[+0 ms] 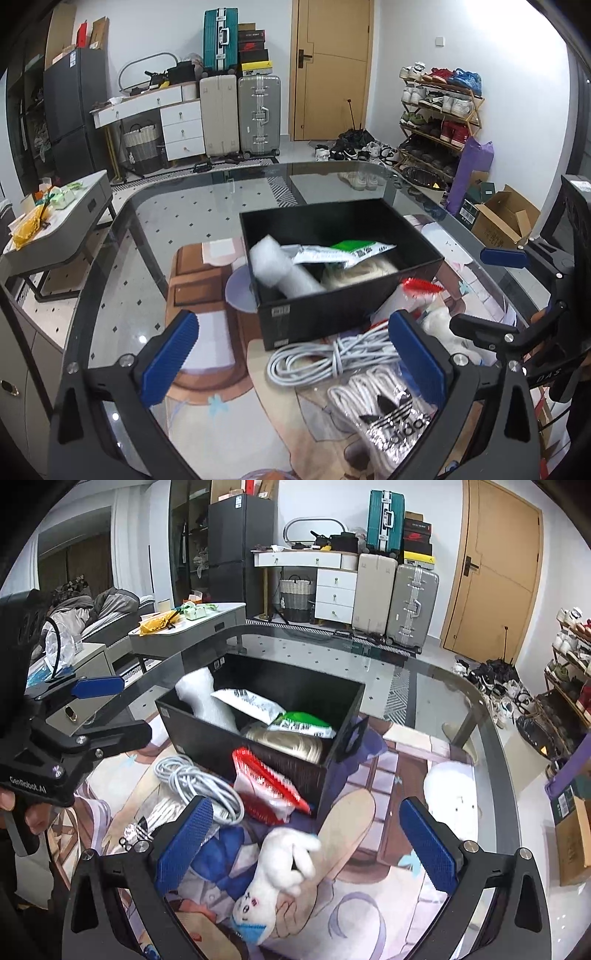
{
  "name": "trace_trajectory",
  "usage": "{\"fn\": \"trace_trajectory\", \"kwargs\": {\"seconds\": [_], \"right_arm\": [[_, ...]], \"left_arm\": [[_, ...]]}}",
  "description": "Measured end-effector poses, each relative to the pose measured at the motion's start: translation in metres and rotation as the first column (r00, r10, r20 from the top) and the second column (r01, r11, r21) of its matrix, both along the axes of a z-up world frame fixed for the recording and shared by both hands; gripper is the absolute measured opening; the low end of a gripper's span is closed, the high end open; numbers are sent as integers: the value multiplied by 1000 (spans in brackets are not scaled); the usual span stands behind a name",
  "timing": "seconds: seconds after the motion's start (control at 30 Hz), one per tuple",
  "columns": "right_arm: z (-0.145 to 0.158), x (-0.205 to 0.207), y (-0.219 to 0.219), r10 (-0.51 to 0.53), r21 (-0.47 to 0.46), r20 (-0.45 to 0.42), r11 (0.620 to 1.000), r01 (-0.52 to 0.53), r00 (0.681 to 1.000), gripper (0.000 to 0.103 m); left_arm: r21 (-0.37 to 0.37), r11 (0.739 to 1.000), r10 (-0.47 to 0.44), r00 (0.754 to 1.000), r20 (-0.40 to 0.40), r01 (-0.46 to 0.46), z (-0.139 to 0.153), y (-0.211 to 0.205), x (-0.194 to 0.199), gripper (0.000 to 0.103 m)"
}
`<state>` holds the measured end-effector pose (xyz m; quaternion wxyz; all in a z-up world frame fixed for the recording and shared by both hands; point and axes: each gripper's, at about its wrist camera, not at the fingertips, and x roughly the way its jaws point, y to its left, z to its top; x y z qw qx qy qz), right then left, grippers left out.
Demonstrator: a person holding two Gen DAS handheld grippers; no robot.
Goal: Organize soft objects
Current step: 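Move both grippers back to the pile beside the black box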
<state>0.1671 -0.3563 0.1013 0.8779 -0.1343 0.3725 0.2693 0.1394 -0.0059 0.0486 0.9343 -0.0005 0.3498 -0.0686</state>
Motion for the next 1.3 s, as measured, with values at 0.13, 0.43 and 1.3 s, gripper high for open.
{"fn": "trace_trajectory", "kwargs": {"seconds": [0.13,0.43,1.3], "right_arm": [[-5,-6,-4,-8,-6,-16,1000,8,1000,102],[-22,-14,-15,-39,-4,-69,999,39,997,102],[-63,-2,-11,-98,-70,-156,994,88,983,102]], "left_arm": [[7,1000,2,1000,-12,-2,-5,1,-7,103],[-1,1000,2,999,-42,-2,-14,3,-18,103],[-31,997,-68,986,-152,64,-42,-31,-31,103]]}}
